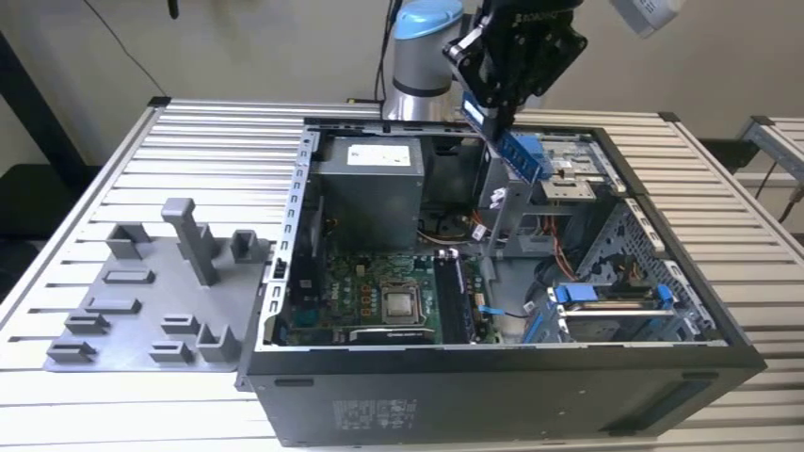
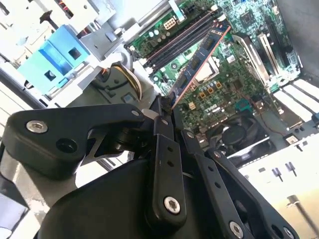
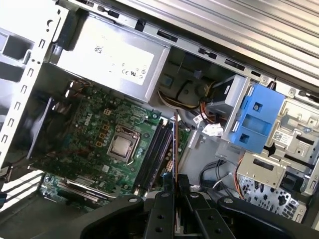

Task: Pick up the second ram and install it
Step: 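Insert the second ram into the second slot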

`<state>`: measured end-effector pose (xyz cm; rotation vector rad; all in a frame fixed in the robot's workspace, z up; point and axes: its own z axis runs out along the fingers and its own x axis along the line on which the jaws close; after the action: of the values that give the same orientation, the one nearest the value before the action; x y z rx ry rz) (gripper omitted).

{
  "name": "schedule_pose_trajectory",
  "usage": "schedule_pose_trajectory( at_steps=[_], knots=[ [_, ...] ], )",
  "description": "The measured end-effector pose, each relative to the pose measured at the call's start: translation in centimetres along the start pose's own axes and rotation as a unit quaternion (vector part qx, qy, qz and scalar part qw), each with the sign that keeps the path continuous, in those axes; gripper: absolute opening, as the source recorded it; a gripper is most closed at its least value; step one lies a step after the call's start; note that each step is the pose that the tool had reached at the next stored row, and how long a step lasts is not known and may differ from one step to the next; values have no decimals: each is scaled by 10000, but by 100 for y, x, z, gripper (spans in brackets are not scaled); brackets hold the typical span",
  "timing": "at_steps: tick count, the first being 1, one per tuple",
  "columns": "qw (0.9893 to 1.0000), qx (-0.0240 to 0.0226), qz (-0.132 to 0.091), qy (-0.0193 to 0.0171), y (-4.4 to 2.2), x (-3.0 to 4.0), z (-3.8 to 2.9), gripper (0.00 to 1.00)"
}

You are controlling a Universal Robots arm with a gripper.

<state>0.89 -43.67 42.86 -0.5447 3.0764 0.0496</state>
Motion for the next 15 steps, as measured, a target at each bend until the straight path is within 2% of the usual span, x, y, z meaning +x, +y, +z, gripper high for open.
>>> schedule_pose_trajectory(
  at_steps=[6,12,15],
  knots=[
    [9994,7,339,-10,-1,1,1,14],
    [9979,14,643,-18,-1,1,2,14],
    [9974,16,715,-20,-1,1,2,14]
  ],
)
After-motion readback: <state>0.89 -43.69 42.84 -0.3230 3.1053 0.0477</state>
